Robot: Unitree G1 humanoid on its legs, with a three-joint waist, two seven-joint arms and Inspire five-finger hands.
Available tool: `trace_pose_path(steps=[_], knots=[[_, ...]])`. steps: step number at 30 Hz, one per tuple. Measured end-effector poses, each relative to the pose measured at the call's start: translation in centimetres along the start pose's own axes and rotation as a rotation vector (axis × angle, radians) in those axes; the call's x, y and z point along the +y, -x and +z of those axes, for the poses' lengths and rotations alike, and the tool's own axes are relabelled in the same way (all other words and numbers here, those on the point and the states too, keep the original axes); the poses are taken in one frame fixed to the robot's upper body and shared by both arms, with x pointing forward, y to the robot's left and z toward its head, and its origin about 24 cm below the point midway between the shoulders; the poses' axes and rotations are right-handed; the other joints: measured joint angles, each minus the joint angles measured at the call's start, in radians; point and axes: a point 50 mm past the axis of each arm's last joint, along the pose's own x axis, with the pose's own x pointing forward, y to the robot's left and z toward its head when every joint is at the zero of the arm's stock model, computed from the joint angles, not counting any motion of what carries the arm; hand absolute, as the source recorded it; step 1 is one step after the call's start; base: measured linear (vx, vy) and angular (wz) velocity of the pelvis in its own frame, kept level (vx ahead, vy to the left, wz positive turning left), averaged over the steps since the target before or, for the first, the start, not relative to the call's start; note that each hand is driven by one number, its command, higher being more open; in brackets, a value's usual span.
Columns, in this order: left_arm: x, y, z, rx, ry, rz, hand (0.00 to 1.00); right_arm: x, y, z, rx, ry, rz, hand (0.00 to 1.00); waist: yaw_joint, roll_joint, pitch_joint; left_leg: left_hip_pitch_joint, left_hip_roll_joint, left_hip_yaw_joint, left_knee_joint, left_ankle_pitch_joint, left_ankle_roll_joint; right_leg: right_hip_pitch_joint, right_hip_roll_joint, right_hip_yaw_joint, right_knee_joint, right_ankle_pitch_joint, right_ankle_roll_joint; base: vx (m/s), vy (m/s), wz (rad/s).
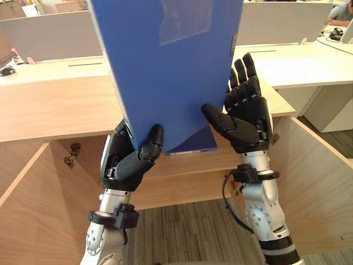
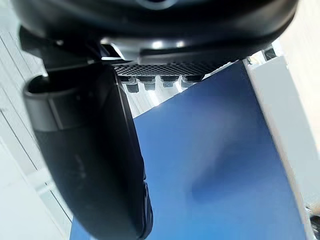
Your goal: Walk over to the cabinet, pick up the folder, carry it to the office cabinet, place the folder inside the office cabinet, then close the office cabinet door
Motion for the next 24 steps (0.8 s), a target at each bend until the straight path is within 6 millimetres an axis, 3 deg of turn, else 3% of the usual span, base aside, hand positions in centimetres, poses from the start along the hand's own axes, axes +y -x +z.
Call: trace_pose_path(steps=[6,14,15,17,24], knots=[[1.2,0.5,-0.5,0.064,0.056,0.024,0.00,-1.3,-0.6,-0.7,0.106,0.071,0.101,1.00,0.004,-0.001,-0.001,-0.007,0.002,-0.014,0.000,0.011,-0.002,-0.001,0.002,-0.014,0.001,0.000,-0.001,-0.04,-0.023,0.07],[2.6,1.0,-0.7,0.190,0.017,0.017,0.00,-3.4,0.3,-3.4,0.342,0.140,0.149,1.00,0.019,-0.005,-0.009,-0.028,0.002,-0.033,0.000,0.023,-0.002,-0.011,0.002,-0.031,0.001,0.006,-0.004,-0.01,-0.010,0.06],[2.7,1.0,-0.8,0.199,0.016,0.017,0.00,-3.5,0.4,-3.7,0.357,0.138,0.147,0.00,0.019,-0.005,-0.014,-0.031,0.002,-0.035,0.000,0.024,-0.002,-0.011,0.002,-0.034,0.001,0.006,-0.005,-0.02,-0.014,0.11],[2.8,1.1,-0.8,0.222,0.020,0.004,0.00,-4.2,0.5,-4.9,0.433,0.154,0.161,0.00,0.019,-0.005,-0.025,-0.036,0.002,-0.043,0.000,0.028,-0.002,-0.013,0.002,-0.043,0.001,0.007,-0.006,-0.03,-0.011,0.11],[3.6,1.3,-1.1,0.267,0.029,0.018,0.00,-5.1,1.4,-6.0,0.508,0.053,0.152,0.00,0.030,-0.007,-0.031,-0.047,0.003,-0.049,0.000,0.040,-0.002,-0.022,0.003,-0.048,0.001,0.015,-0.012,-0.05,-0.004,0.03]])
